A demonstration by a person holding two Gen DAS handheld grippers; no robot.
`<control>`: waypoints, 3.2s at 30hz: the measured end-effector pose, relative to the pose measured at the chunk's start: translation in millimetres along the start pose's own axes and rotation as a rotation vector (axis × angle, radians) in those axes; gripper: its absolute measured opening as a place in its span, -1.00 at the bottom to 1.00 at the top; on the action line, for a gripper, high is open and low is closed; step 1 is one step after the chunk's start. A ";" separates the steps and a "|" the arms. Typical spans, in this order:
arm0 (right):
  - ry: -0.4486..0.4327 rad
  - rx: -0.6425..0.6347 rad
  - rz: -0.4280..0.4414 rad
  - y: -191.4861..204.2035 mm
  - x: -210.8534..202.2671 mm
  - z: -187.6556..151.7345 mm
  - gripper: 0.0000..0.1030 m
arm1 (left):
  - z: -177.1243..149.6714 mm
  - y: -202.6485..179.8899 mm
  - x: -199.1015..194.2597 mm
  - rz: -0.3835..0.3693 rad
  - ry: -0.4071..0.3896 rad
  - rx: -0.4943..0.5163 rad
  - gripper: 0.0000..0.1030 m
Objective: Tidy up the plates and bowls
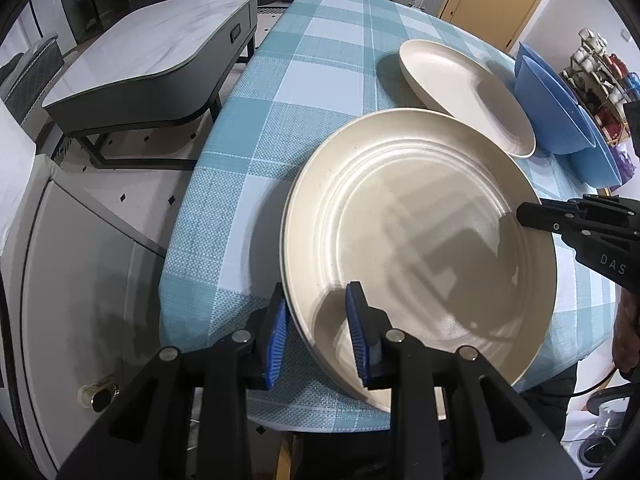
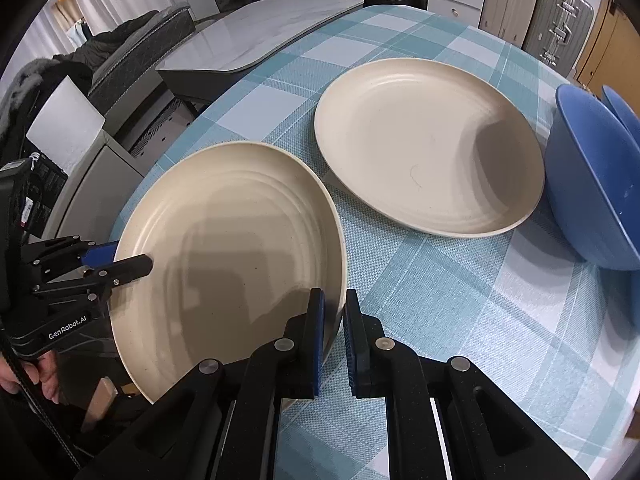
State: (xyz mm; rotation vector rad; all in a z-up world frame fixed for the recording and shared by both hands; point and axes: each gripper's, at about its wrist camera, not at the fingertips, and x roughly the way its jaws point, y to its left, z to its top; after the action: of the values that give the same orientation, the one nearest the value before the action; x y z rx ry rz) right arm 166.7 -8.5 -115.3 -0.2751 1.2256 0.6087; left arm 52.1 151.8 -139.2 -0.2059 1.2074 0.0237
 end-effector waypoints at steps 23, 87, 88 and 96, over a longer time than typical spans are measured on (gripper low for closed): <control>-0.203 0.046 -0.049 -5.5 -43.0 -12.6 -0.61 | 0.5 4.9 -40.7 0.050 -0.171 -0.029 -0.04; -0.860 0.279 -0.290 -17.9 -188.5 -139.3 0.98 | 1.6 -121.1 -119.3 0.010 -0.612 0.125 1.00; -0.856 0.278 -0.291 -18.4 -187.1 -138.3 0.98 | 2.4 -120.3 -118.4 -0.001 -0.612 0.129 1.00; -0.831 0.284 -0.292 -25.3 -173.5 -127.1 0.98 | 13.4 -119.7 -103.8 -0.002 -0.568 0.164 1.00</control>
State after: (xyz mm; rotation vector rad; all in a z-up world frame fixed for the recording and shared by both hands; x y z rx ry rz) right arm 44.5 -143.7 1.8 0.0492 0.4415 0.2353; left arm 42.7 46.1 -20.7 -0.0483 0.6388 -0.0180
